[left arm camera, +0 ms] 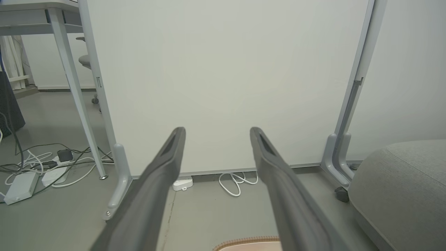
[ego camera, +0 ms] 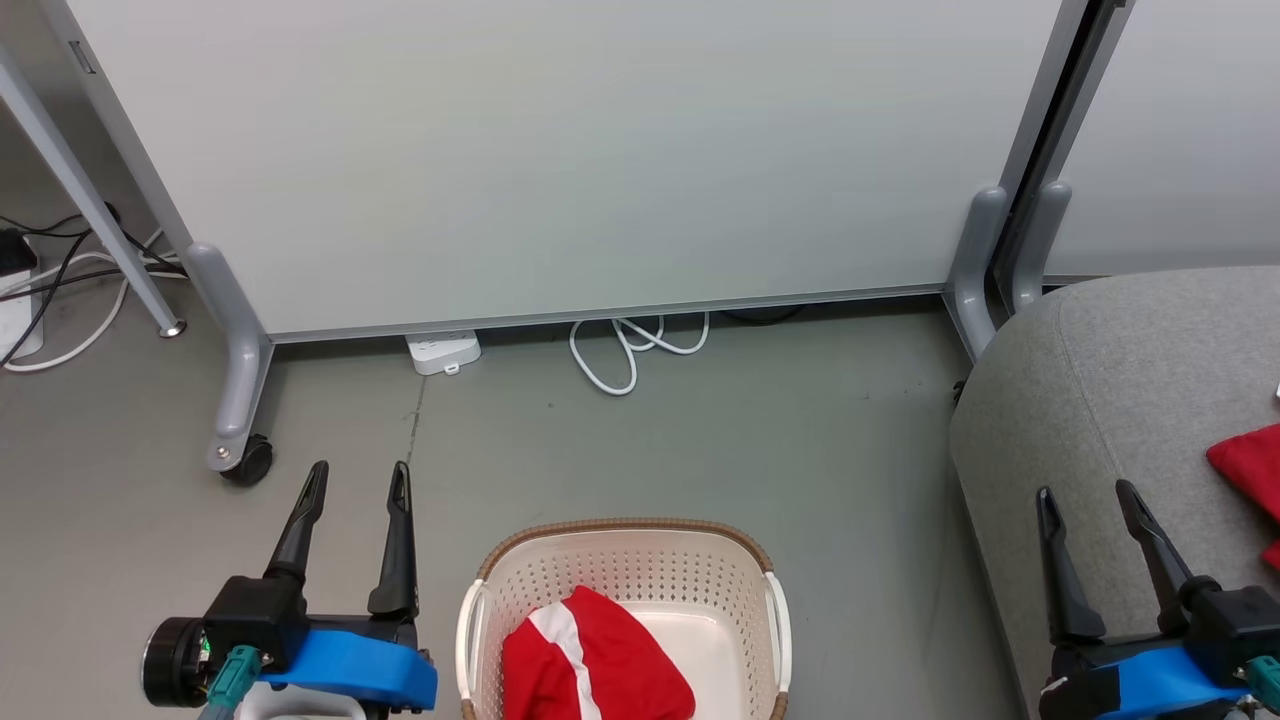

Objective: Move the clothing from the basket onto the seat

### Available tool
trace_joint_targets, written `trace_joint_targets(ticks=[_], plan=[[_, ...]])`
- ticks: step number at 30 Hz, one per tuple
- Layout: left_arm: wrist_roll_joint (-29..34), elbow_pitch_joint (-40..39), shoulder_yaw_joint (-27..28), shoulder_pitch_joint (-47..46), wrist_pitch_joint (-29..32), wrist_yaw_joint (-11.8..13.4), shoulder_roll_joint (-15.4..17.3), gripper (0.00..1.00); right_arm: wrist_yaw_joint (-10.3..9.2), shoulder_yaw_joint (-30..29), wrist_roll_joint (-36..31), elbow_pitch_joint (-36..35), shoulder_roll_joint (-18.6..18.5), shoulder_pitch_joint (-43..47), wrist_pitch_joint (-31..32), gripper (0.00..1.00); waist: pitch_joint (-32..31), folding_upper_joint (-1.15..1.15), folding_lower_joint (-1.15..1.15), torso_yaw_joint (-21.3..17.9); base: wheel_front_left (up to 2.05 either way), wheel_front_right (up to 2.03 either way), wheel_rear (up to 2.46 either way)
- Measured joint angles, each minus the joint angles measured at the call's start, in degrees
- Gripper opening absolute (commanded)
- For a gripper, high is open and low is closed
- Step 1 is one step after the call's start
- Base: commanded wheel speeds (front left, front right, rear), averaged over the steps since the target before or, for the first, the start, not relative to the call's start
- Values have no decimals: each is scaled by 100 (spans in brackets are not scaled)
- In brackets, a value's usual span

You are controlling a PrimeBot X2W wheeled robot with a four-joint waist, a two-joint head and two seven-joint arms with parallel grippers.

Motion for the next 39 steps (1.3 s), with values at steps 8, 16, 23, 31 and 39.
trace_joint_targets(ticks=[8, 16, 23, 31, 39], plan=[[10, 42, 22, 15, 0, -12, -30, 100, 0, -3, 15, 46, 36, 26, 0, 100, 2, 0, 0, 1, 0, 0, 0], [51, 64, 19, 15, 0, -30, -43, 100, 0, 1, 18, 64, 45, 27, 0, 100, 26, 0, 0, 5, 0, 0, 0], [49, 86, -7, 15, 0, -31, -48, 100, 0, 5, 34, 98, 43, 23, 0, 100, 17, 0, 0, 3, 0, 0, 0], [32, 252, -437, -224, 0, -32, 120, 100, 0, 56, 33, 102, 44, -13, 0, 100, 59, 0, 0, -35, 0, 0, 0], [-69, 753, -1131, -1014, -5, -33, 419, 100, 0, 241, 32, 27, 25, -322, 0, 100, 402, 0, 1, -172, 0, 0, 0]])
